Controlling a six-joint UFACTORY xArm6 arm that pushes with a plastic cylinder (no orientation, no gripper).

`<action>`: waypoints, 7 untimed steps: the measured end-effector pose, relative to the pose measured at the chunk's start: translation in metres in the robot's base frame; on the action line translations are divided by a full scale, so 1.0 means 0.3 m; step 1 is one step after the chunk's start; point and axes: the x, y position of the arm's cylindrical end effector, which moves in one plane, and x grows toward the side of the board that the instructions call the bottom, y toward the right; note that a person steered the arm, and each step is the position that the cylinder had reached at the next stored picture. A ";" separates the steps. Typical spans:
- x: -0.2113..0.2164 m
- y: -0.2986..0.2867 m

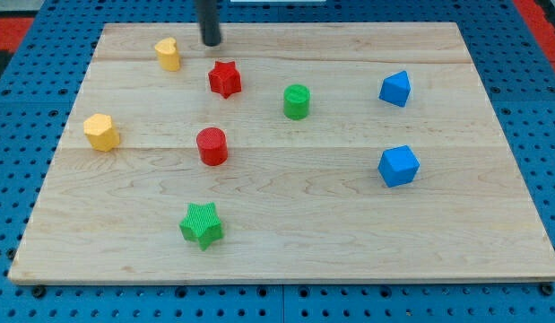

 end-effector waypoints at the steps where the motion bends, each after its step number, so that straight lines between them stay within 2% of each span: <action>1: 0.179 0.215; 2: 0.379 0.345; 3: 0.484 0.377; 4: 0.411 0.230; 5: 0.511 0.089; 6: 0.640 0.281; 7: 0.742 0.295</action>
